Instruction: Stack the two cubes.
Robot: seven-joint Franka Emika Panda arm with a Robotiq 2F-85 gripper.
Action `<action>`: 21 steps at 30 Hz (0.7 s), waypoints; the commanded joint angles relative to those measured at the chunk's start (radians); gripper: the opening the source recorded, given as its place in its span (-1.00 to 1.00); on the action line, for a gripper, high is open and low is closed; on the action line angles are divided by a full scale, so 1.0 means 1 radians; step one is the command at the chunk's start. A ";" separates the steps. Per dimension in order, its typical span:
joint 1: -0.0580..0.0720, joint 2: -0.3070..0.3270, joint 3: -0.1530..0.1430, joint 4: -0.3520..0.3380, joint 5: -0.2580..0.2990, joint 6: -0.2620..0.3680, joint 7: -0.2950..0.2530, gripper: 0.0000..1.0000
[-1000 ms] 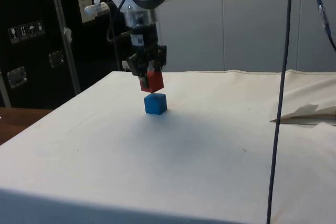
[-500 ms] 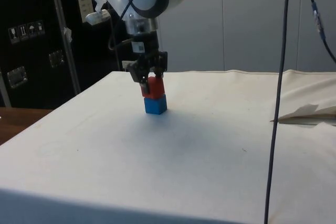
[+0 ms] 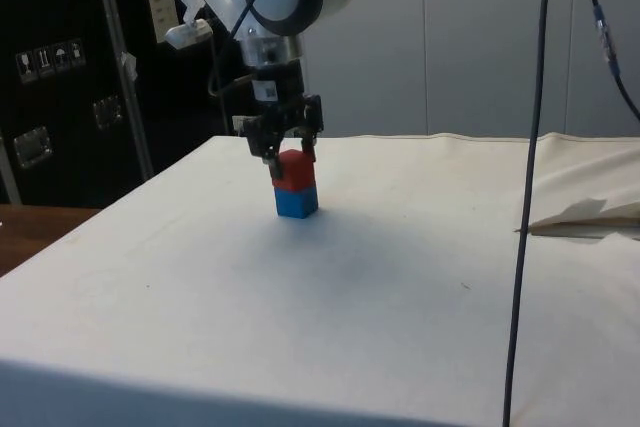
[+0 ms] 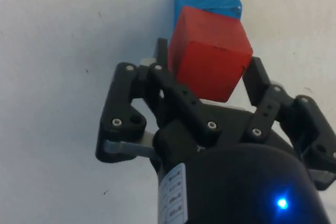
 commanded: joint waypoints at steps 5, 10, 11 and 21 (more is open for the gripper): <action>-0.005 0.002 0.005 0.001 0.010 0.002 -0.009 0.98; 0.000 0.001 0.000 0.000 0.000 0.000 -0.001 1.00; -0.005 0.003 0.005 0.001 0.010 0.002 -0.009 1.00; 0.002 -0.060 -0.005 0.001 -0.012 -0.056 0.001 1.00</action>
